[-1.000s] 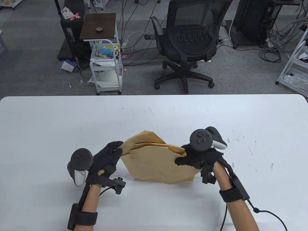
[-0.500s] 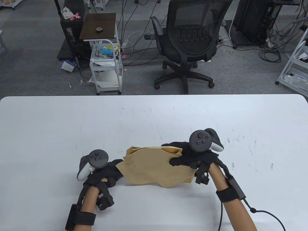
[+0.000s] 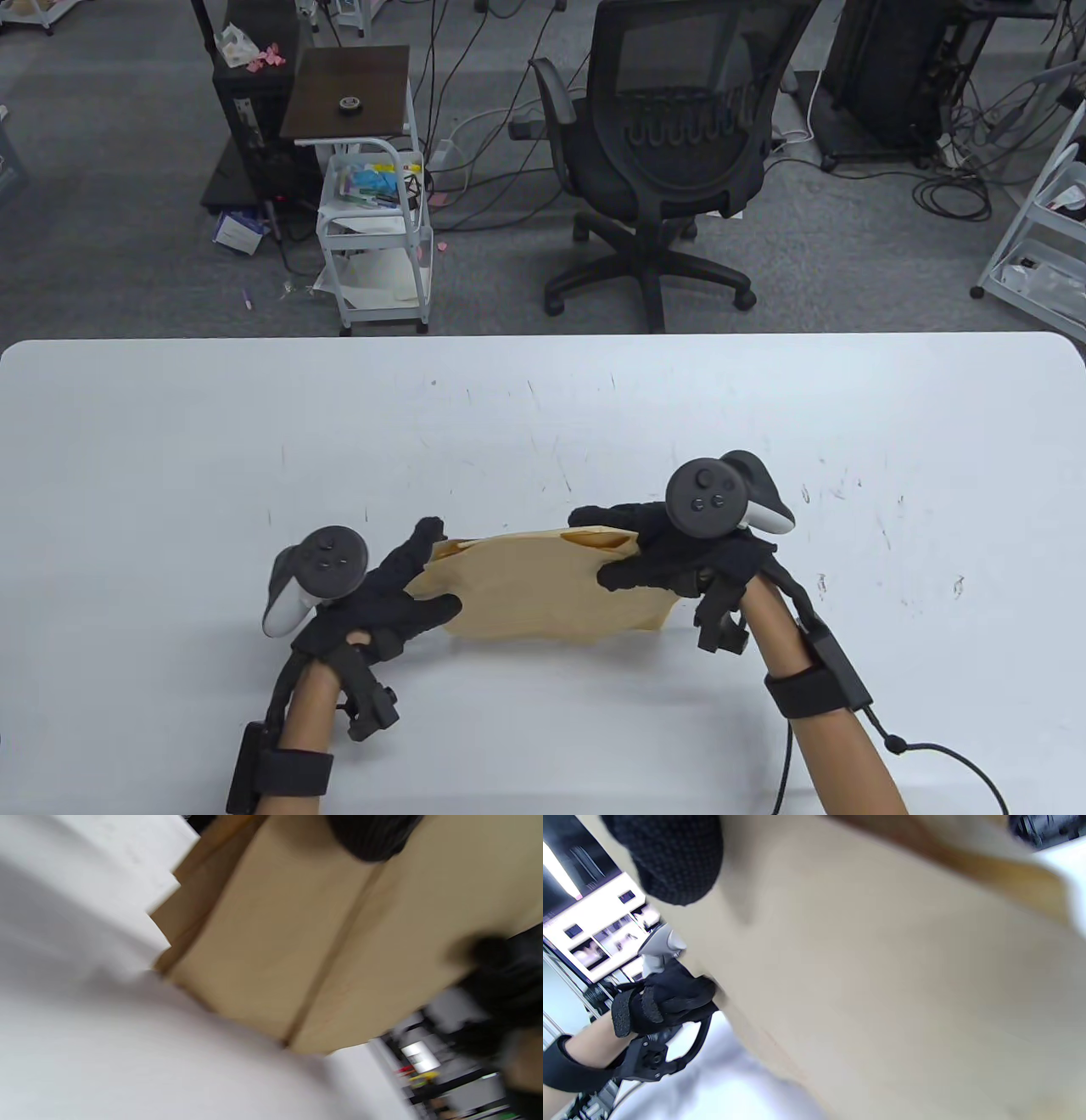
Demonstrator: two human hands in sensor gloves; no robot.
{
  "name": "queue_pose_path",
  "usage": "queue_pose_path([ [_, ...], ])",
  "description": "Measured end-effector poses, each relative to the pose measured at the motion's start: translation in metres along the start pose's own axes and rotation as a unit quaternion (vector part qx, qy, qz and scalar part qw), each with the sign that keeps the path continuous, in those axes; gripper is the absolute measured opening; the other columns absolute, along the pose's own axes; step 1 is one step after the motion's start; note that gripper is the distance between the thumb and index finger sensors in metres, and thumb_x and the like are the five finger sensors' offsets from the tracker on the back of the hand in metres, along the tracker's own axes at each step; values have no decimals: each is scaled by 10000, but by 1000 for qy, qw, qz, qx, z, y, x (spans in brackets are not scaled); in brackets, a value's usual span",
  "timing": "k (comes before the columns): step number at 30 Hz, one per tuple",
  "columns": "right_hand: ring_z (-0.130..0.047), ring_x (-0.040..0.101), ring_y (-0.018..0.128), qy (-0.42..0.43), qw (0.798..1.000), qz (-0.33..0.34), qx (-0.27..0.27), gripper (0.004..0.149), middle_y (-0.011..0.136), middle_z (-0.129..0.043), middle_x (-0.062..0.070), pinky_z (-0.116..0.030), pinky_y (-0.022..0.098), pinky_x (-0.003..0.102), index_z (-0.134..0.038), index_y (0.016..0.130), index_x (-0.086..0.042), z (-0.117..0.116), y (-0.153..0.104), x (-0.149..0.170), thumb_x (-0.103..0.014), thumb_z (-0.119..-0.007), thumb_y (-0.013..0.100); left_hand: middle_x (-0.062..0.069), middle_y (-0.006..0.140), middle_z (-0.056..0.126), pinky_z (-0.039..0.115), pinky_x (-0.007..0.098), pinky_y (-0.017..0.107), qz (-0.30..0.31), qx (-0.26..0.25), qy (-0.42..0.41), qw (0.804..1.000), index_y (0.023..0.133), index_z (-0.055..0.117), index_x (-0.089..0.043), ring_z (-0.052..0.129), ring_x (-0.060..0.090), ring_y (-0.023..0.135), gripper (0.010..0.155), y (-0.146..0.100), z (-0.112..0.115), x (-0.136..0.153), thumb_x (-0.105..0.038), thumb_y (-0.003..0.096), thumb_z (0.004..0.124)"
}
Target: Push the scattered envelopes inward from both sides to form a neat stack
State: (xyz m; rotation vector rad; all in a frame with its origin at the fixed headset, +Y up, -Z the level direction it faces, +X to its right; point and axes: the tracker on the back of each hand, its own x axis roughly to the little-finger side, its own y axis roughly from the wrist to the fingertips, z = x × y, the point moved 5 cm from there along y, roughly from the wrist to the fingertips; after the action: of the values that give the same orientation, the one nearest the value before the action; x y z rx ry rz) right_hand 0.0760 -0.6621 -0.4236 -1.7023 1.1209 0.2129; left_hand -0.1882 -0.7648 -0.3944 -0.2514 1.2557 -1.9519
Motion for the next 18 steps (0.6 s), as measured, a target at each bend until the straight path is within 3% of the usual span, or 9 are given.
queue_pose_path([
  [2,-776,519,848,-28,999,0,15,771,1065,-718,259,-576,623,736,-573,1078,-92,-1,4,1,-417,-846,435,223,1176,296,287,698,755,-25,18,40,999,1101,120,-125,262,525,1076,906,5,8,2,-534,507,668],
  [4,-895,455,752,-73,996,-1,47,505,937,-894,166,-649,605,688,-794,932,-183,4,3,-5,-320,-844,448,228,1178,258,273,706,753,-14,19,43,999,1100,120,-121,236,526,1076,939,1,-2,-7,-524,494,714],
  [6,-957,393,682,-102,994,8,49,440,807,-992,97,-681,598,657,-845,876,-195,6,2,-11,-326,-824,456,230,1173,129,208,723,752,-23,36,33,999,1081,33,-123,138,528,1076,979,-11,-16,-14,-502,505,729],
  [9,-953,398,676,-105,994,-2,40,448,799,-992,111,-671,601,660,-850,875,-170,7,2,-19,-342,-815,463,227,1180,125,215,750,750,42,-75,29,996,1092,37,-143,145,530,1091,978,-42,-61,-48,-501,508,736],
  [12,-956,398,665,-115,993,2,20,465,796,-990,121,-670,602,658,-841,886,-153,-1,6,-27,-355,-807,467,164,1220,236,275,765,762,146,-220,36,964,1130,139,-220,246,501,1132,938,-62,-86,-101,-503,491,765],
  [15,-958,396,663,-132,991,4,8,472,796,-990,121,-673,601,656,-836,890,-151,-4,6,-34,-359,-803,468,92,1234,387,329,772,768,129,-164,161,965,1147,213,-261,381,477,1147,895,-44,-72,-144,-519,485,757],
  [16,-957,395,666,-137,991,2,6,480,798,-989,120,-673,602,655,-832,896,-148,-4,6,-34,-365,-801,468,72,1207,519,373,770,765,115,-157,189,963,1149,340,-277,490,457,1132,822,-37,-69,-150,-499,481,765],
  [17,-953,396,672,-136,991,-3,4,485,804,-985,121,-670,604,656,-826,900,-148,-4,6,-32,-364,-802,467,39,1110,724,444,757,760,96,-164,232,954,1078,594,-316,640,423,1084,648,-30,-67,-158,-472,475,772],
  [18,-952,398,672,-134,991,-8,4,494,807,-983,123,-669,605,657,-823,904,-147,-4,5,-29,-369,-805,463,-56,949,892,535,707,755,95,-202,260,939,927,764,-383,788,352,1000,465,-26,-71,-162,-458,469,770],
])
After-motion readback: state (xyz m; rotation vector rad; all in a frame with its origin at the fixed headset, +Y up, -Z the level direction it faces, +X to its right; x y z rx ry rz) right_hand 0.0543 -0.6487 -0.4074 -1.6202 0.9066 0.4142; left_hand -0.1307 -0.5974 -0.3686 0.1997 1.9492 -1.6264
